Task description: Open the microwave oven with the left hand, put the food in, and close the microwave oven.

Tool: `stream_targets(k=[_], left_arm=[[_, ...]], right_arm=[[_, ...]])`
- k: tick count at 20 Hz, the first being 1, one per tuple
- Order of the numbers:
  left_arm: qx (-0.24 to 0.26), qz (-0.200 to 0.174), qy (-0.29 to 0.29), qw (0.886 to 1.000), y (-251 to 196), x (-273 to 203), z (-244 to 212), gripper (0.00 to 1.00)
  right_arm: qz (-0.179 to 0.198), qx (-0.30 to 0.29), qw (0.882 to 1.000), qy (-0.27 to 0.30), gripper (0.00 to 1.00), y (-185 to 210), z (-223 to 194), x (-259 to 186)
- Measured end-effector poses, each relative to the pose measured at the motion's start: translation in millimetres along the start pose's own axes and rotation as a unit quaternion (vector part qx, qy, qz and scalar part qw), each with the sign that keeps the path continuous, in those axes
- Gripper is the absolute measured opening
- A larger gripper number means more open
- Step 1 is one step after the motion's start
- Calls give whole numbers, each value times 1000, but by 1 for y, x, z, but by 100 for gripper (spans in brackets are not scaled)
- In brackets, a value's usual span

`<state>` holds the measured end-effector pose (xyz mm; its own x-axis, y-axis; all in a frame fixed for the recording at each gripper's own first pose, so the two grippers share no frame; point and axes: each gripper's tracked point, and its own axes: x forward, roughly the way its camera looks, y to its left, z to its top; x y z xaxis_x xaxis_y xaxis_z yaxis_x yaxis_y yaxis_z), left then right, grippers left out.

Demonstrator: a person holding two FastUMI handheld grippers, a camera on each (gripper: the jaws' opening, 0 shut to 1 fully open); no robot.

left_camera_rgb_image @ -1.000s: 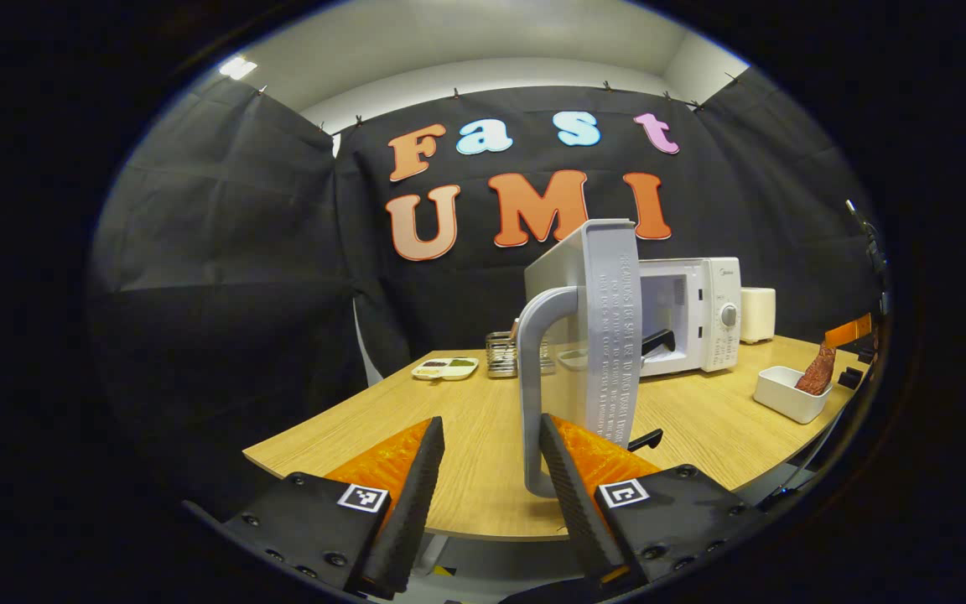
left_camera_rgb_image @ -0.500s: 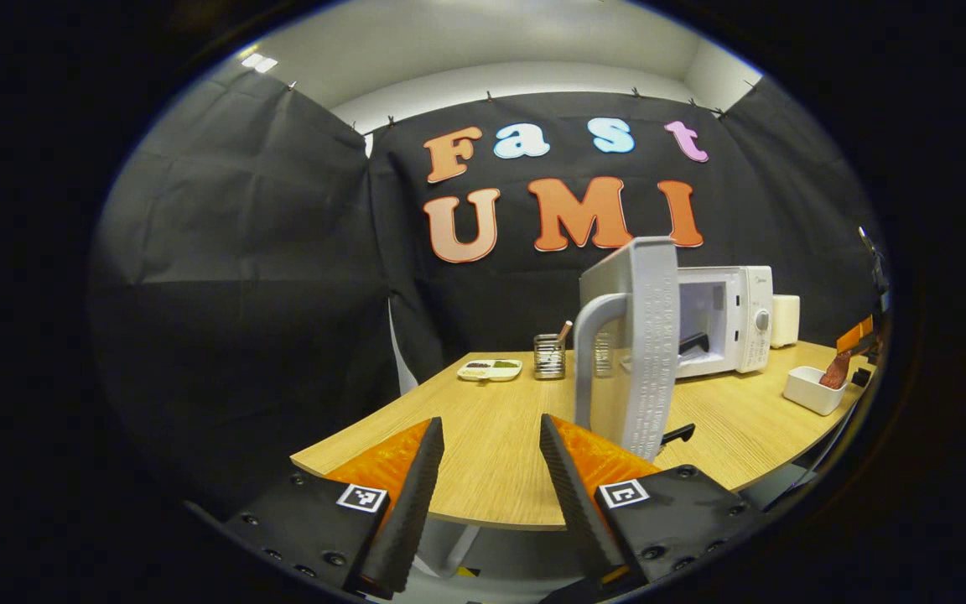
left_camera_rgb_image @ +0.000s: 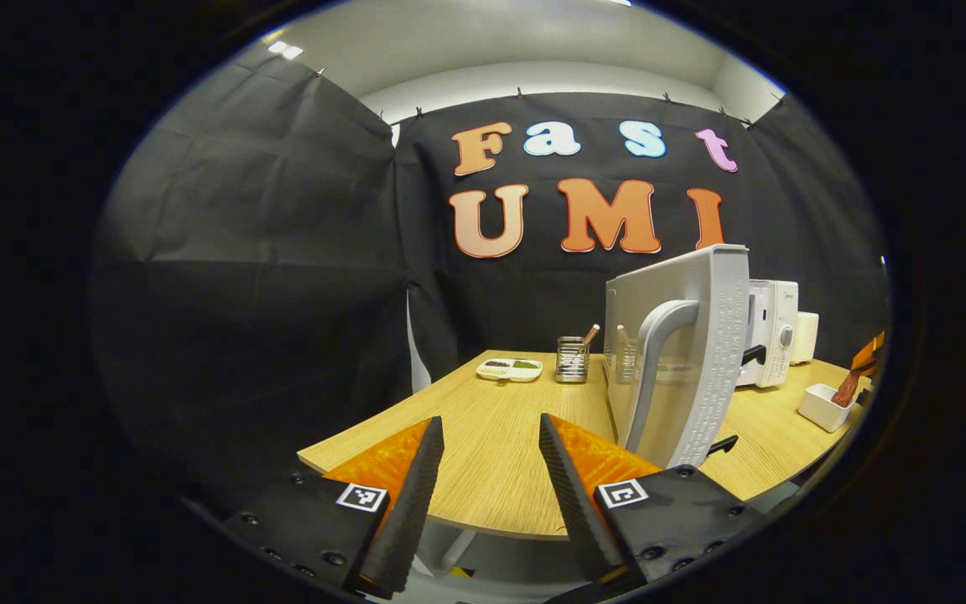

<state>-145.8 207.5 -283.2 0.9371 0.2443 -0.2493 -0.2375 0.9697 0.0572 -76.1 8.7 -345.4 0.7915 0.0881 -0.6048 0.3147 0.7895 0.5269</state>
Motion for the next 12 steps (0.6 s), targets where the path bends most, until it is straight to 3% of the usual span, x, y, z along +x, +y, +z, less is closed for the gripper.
stream_targets(k=[5, 7, 12], left_arm=[[5, 0, 11, 1000, -3, 12, -3, 74], [9, 2, 13, 1000, -2, 15, 0, 83], [2, -2, 16, 1000, 3, 28, 4, 83]], right_arm=[[1, -52, 999, -15, 14, 26, 3, -5], [8, -73, 997, -29, 14, 40, 11, -10], [19, -114, 991, -67, 14, 75, 37, -15]])
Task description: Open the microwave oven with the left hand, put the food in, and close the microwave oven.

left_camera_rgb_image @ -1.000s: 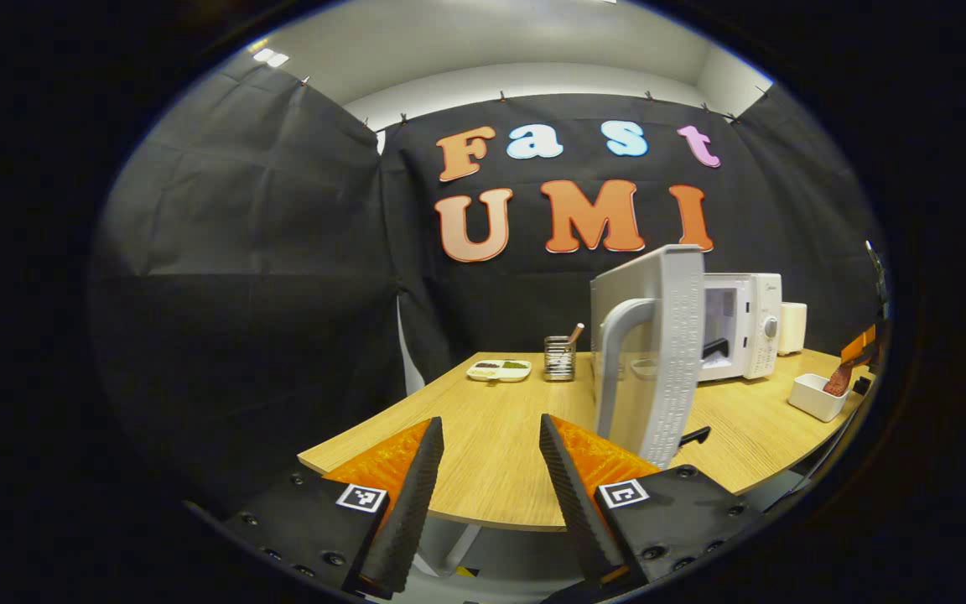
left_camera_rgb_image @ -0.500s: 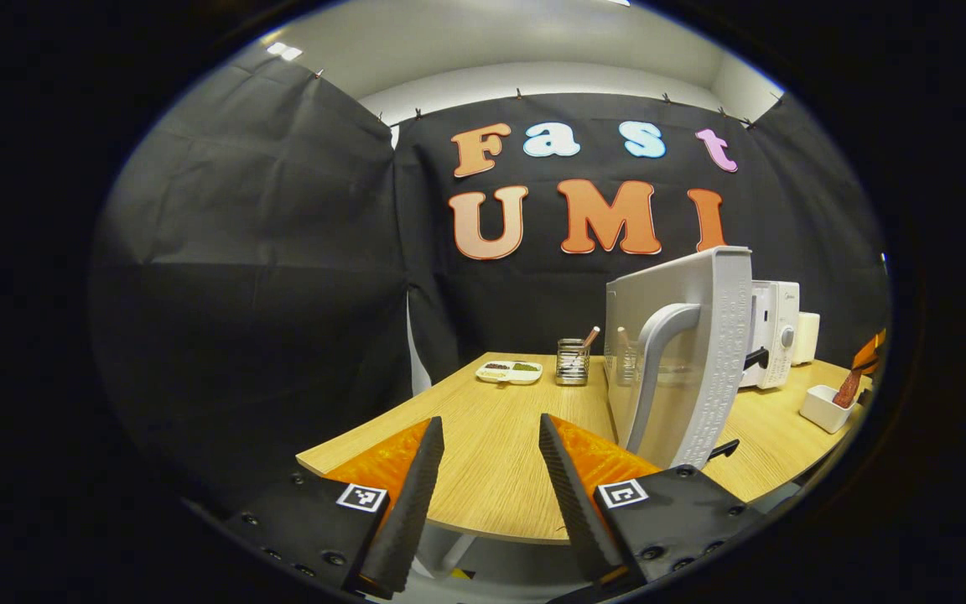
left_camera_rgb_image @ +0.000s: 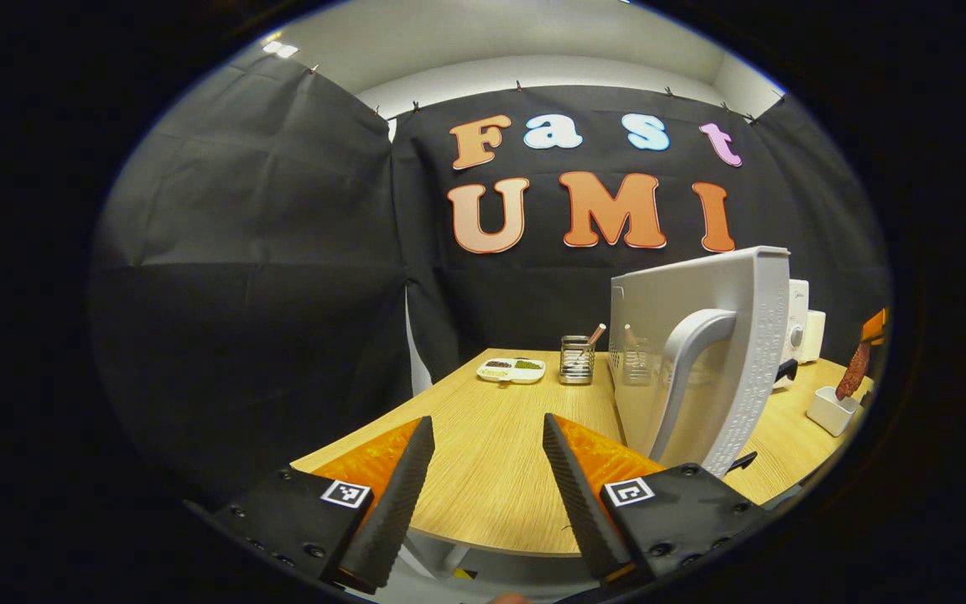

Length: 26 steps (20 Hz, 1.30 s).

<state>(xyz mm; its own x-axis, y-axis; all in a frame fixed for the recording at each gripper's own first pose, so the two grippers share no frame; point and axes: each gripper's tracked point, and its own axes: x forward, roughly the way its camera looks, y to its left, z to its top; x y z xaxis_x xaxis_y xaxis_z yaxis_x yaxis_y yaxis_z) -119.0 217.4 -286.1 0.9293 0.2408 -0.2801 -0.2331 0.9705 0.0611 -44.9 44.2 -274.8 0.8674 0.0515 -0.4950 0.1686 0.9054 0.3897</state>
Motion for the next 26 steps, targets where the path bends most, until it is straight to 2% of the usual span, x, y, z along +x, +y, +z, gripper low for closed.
stream_targets(k=[8, 9, 10, 15, 20, 26], left_arm=[[7, -15, -2, 1000, -7, 16, 2, 86], [8, -16, -2, 1000, -6, 16, 2, 83], [8, -19, -2, 1000, -6, 17, 1, 86], [4, -14, 3, 1000, 4, 22, -5, 83], [-3, -8, 10, 1000, 11, 31, -9, 83], [2, -2, 11, 1000, 19, 42, -5, 83]], right_arm=[[26, -32, 999, -27, 14, 63, 20, 36], [32, -34, 999, -28, 14, 74, 20, 43], [39, -34, 998, -29, 14, 86, 20, 53], [58, -41, 997, -35, 14, 139, 11, 108], [53, 2, 997, -48, 14, 168, 6, 168], [20, 114, 991, -66, 14, 163, 4, 232]])
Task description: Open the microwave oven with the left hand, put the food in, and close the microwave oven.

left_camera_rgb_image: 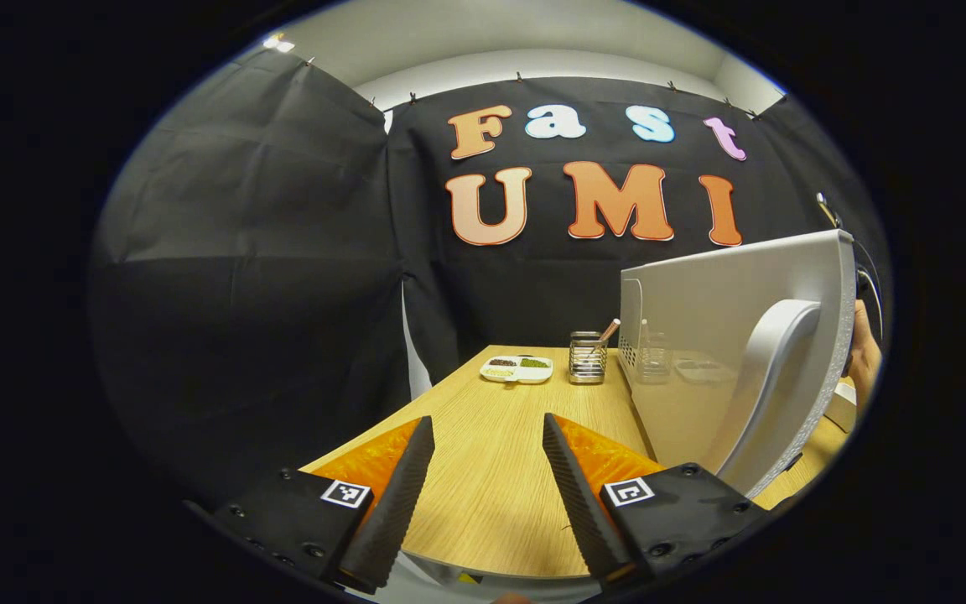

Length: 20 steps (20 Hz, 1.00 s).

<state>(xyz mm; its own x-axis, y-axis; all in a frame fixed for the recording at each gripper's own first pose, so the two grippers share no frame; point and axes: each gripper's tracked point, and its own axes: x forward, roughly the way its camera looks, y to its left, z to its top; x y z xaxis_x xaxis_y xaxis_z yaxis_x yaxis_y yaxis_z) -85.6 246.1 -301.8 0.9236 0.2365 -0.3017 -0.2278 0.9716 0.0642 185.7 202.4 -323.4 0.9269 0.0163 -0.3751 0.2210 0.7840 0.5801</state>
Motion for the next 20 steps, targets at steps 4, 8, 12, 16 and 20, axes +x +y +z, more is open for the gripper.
stream_targets(k=[4, 8, 12, 16, 20], left_arm=[[1, 8, 8, 1000, 8, 3, -7, 83], [0, 11, 12, 1000, 15, 6, -7, 83], [-1, 13, 17, 1000, 16, 7, -10, 83], [-6, 17, 21, 1000, 18, 5, -15, 83], [-16, 21, 25, 999, 23, 6, -19, 86]], right_arm=[[-18, 61, 998, -1, 14, -7, -22, 36], [-29, 80, 996, -21, 14, -9, -39, 64], [-45, 92, 994, -31, 14, -13, -59, 83], [-62, 51, 996, -50, 14, -11, -59, 100], [-79, 14, 996, -45, 18, -20, -65, 106]])
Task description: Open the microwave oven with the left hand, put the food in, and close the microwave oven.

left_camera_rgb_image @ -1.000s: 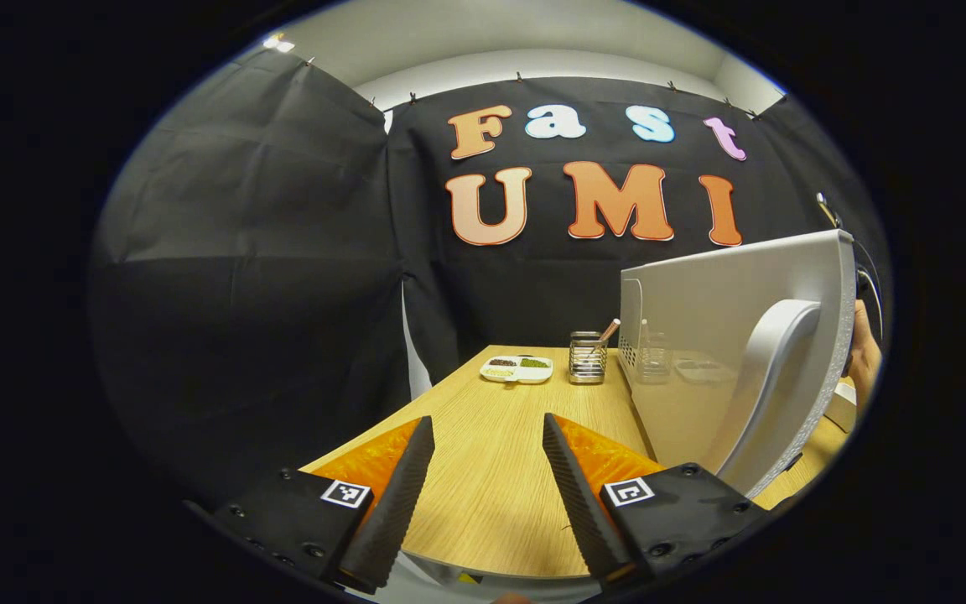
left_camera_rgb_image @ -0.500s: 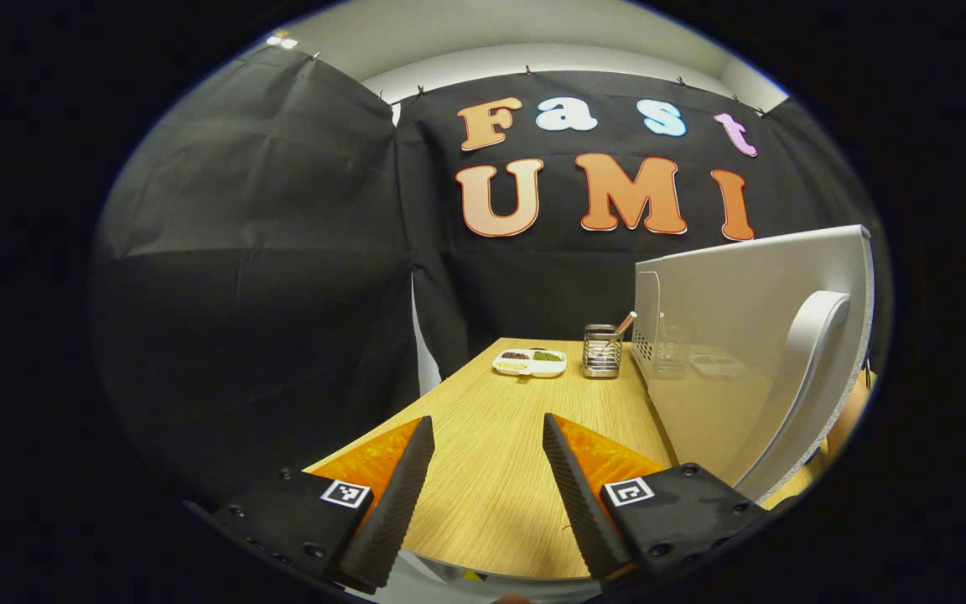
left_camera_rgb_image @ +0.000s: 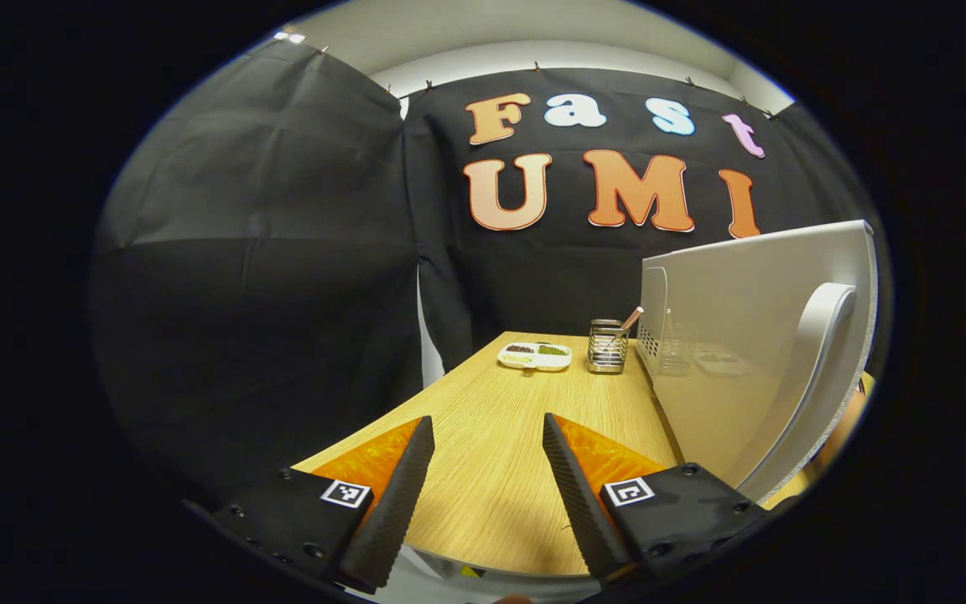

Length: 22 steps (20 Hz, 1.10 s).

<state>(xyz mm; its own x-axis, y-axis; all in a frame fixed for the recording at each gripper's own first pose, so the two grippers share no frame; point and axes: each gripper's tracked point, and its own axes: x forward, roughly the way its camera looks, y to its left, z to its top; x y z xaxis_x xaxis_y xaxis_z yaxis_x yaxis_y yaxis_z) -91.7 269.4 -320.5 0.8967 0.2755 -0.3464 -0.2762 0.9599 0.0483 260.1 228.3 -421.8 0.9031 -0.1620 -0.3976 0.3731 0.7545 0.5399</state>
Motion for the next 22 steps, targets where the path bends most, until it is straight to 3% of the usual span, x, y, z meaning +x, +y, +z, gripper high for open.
stream_targets(k=[3, 7, 14, 22], left_arm=[[-5, 0, 5, 1000, 0, 0, -2, 83], [3, -7, 3, 1000, -9, 0, 1, 86], [12, -33, -9, 999, -34, -10, 12, 83], [16, -71, -23, 997, -73, -31, 27, 83]], right_arm=[[-22, -47, 999, 1, 25, -14, -2, 3], [-42, -116, 992, 26, 39, -33, -9, 1], [-5, -186, 982, 27, 69, -25, 4, -33], [81, -257, 963, -5, 81, -15, 60, -129]])
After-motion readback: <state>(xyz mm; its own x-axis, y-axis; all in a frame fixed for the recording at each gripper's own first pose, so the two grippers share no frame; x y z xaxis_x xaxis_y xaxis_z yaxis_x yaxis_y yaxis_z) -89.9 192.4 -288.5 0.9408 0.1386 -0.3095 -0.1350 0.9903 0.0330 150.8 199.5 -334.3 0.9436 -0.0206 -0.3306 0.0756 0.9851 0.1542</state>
